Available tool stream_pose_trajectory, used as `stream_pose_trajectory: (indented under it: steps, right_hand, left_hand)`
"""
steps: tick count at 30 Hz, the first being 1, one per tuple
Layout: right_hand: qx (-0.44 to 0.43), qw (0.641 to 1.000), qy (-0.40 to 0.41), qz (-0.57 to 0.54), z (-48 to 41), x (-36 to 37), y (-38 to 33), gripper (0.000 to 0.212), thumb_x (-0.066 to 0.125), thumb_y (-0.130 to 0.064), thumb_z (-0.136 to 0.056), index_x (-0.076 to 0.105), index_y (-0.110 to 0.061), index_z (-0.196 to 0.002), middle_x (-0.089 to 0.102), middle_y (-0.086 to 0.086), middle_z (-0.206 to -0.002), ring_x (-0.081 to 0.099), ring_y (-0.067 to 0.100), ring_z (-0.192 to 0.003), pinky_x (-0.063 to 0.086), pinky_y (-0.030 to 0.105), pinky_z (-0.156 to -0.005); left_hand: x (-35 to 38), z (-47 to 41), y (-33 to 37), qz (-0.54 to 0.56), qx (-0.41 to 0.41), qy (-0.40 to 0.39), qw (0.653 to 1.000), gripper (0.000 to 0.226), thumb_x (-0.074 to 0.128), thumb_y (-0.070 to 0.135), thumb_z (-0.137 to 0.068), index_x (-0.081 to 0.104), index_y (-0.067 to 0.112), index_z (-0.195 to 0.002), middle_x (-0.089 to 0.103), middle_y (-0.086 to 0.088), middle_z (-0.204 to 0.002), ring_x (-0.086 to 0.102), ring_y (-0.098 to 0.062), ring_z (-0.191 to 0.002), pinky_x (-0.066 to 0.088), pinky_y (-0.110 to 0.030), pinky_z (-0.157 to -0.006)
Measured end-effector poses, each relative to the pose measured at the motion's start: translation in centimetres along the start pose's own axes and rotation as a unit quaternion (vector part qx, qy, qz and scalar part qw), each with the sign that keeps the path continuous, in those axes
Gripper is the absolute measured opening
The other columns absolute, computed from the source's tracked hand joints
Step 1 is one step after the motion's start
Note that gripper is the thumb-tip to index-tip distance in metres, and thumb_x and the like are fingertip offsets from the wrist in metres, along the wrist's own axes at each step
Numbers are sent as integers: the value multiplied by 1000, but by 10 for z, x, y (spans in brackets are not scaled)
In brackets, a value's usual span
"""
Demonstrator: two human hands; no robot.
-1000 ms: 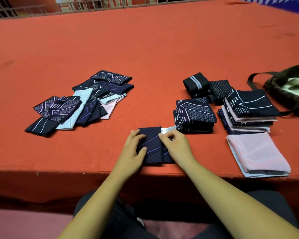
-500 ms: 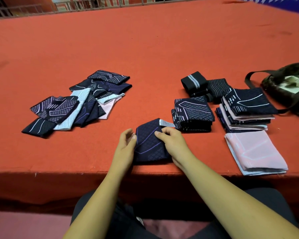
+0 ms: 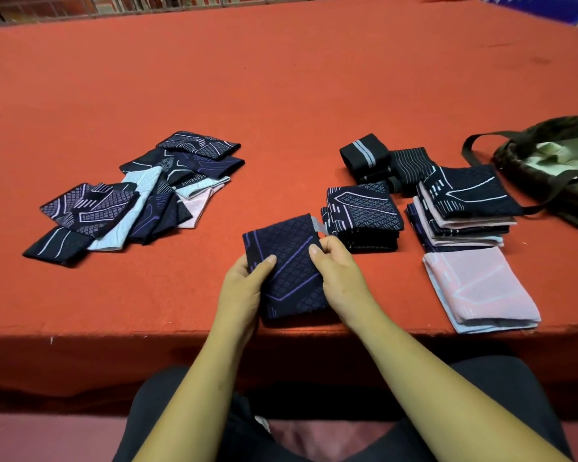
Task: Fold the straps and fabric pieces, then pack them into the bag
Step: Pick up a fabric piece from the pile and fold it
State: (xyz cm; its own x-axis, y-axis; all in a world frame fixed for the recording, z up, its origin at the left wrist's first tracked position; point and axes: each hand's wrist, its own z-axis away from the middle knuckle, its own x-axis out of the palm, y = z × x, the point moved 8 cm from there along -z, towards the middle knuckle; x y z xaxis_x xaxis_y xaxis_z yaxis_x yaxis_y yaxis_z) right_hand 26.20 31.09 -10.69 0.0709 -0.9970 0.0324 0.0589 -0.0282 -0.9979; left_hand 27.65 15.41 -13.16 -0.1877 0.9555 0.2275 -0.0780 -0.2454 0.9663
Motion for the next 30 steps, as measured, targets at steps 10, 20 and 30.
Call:
stream_pose_trajectory:
  steps: [10,20,30]
  right_hand:
    - [-55,990,128,-29,3,-41,-20,16,61,-23,-88,52,-17,-77,49,4,-70,47,13,-66,41,35,-67]
    - [-71,973,208,72,-14,-85,-31,21,61,-19,-95,47,-18,-79,44,-2,-68,40,9,-59,36,23,-57]
    - [-78,934,223,269,-90,-143,-76,10,60,-10,-93,55,-8,-102,56,-1,-93,53,18,-88,39,28,-78]
  left_hand:
    - [35,4,48,-137,152,-50,978,20,55,32,-99,62,17,-111,69,-10,-110,63,-15,-100,50,-43,-93]
    - [68,-33,43,-130,137,54,980,19,54,27,-100,63,17,-87,63,6,-76,53,-6,-68,45,-31,-68]
    - [131,-104,43,-159,34,-33,986,20,60,14,-90,46,28,-89,55,-15,-79,50,-22,-71,37,-34,-61]
